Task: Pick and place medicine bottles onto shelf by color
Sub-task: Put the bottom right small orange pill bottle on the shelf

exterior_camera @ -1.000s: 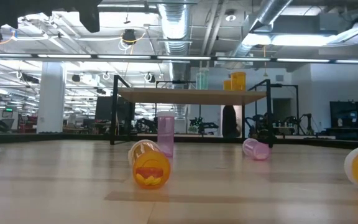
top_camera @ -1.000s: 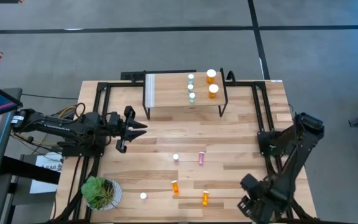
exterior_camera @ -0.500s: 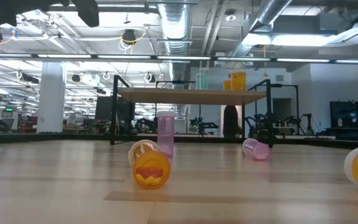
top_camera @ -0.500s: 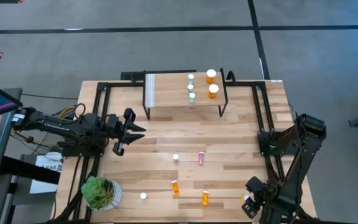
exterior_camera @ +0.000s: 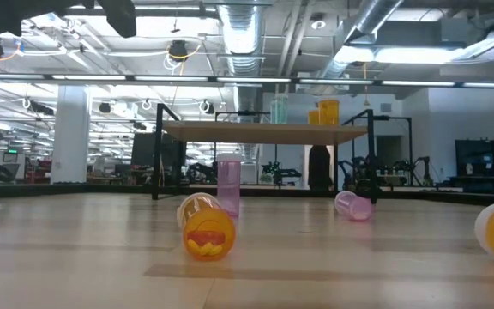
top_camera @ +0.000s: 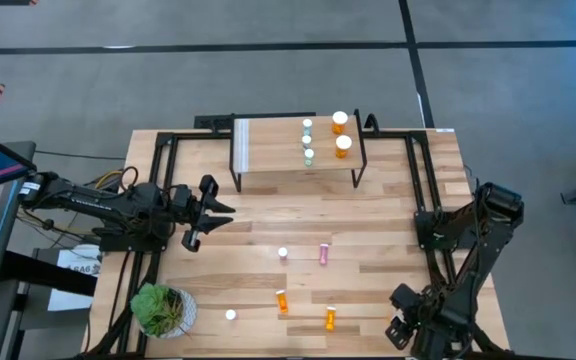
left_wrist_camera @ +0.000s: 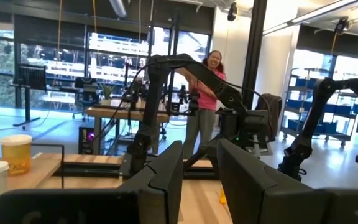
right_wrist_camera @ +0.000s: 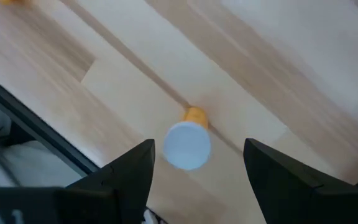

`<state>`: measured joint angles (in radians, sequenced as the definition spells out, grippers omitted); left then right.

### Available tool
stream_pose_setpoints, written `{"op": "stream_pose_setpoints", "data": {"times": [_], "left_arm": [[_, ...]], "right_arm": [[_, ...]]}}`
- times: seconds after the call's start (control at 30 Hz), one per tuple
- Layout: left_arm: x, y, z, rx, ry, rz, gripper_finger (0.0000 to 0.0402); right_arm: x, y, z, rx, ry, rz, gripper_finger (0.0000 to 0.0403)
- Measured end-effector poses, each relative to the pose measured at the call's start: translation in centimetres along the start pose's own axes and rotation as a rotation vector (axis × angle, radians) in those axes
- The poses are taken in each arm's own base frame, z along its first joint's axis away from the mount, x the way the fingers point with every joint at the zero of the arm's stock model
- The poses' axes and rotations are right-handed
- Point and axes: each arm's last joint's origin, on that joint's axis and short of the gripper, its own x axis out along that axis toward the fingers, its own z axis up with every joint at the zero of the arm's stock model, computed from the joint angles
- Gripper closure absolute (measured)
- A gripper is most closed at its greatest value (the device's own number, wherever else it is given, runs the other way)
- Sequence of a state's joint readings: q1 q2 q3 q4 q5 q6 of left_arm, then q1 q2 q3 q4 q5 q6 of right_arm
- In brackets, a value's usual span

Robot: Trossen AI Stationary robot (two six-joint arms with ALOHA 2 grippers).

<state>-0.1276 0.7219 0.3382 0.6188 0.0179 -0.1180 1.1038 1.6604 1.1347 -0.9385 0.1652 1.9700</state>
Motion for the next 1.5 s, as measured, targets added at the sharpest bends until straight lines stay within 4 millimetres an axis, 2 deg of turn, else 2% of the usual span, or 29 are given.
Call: {"op": "stream_pose_setpoints", "data": {"times": [0.33,0.7,0.87,1.0,1.1,1.2,1.37,1.5], "left_arm": [[0.0,0.0,0.0,-0.023,0.003,0.003,0.0313],[0.0,0.0,-0.1,-0.023,0.012,0.005,0.0313],[0.0,0.1,-0.3,-0.022,0.025,0.042,0.0313],[0.0,0.2,-0.3,-0.022,0.026,0.055,0.0313],[0.0,0.3,-0.4,-0.034,0.029,0.104,0.0313],[0.0,0.5,-0.6,-0.035,0.047,0.145,0.0313],[-0.1,0.5,-0.7,-0.056,0.056,0.153,0.0313],[-0.1,0.6,-1.0,-0.054,0.087,0.180,0.0313]], "right_arm": [[2.0,0.6,0.2,-0.071,0.028,-0.071,0.0199],[1.6,0.5,0.4,-0.069,0.034,-0.065,0.0263],[1.3,0.9,0.6,-0.077,0.032,-0.058,0.0273],[0.6,2.2,1.9,-0.103,-0.028,0.000,0.0264],[-0.1,3.6,4.2,-0.176,-0.102,0.032,0.0261],[-0.7,4.9,8.1,-0.259,-0.147,0.025,0.0262],[-2.7,7.2,16.8,-0.465,-0.227,0.107,0.0265],[-6.1,7.5,24.2,-0.612,-0.302,0.182,0.0261]]}}
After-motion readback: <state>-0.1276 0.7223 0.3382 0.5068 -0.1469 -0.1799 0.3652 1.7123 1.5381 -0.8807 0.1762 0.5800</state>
